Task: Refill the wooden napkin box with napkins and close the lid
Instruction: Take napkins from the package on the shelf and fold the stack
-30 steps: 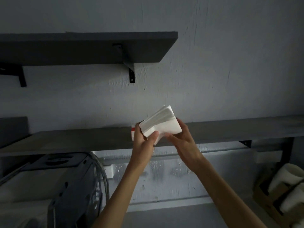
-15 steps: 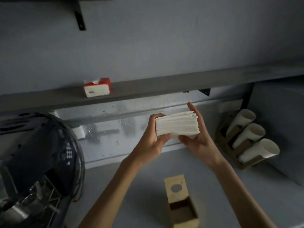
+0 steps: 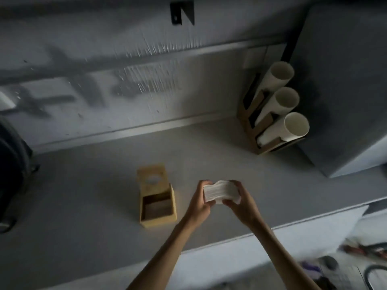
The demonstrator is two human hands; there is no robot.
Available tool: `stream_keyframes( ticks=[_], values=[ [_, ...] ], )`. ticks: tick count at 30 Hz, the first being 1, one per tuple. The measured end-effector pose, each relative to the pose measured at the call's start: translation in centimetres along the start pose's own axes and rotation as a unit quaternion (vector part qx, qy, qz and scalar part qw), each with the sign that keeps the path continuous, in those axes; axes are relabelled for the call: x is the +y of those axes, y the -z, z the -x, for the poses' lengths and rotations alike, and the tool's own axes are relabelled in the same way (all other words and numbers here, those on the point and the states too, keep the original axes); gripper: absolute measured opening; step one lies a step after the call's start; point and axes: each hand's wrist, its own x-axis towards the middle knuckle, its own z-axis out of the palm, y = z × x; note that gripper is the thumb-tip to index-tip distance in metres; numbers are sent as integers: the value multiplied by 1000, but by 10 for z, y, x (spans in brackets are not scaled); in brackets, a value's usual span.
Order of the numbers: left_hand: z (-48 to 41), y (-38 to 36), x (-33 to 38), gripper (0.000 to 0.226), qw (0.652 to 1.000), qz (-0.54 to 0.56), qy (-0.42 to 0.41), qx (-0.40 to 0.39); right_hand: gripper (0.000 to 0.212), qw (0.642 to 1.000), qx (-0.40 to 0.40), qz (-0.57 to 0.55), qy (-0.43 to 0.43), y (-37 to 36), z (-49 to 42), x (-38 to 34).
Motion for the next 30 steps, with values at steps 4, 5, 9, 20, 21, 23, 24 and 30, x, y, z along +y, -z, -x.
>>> stream_keyframes(
  ticks=[4, 5, 9, 20, 21, 23, 24, 30],
  values=[
    [5, -42, -61, 54, 998, -4, 61, 2, 61, 999, -7, 13, -46, -20, 16, 70],
    [4, -47, -71, 54, 997, 0, 73, 0, 65, 999, -8, 23, -44, -23, 18, 81],
    [5, -59, -102, 67, 994, 15, 110, -21, 85, 994, -43, 85, -56, -31, 21, 110],
    [3, -62, -113, 55, 995, -28, 91, -42, 90, 978, -49, 202, -13, -36, 28, 126],
    [2, -61, -112, 54, 994, -31, 93, -46, 95, 973, -30, 227, -18, -35, 28, 122],
    [2, -60, -110, 52, 994, -43, 82, -53, 105, 956, 8, 294, 2, -36, 30, 108],
    [2, -59, -109, 50, 995, -50, 65, -54, 107, 944, 12, 328, 27, -38, 30, 102],
    [4, -60, -113, 63, 990, -128, -24, -62, 111, 910, 39, 410, 46, -47, 34, 91]
  ],
)
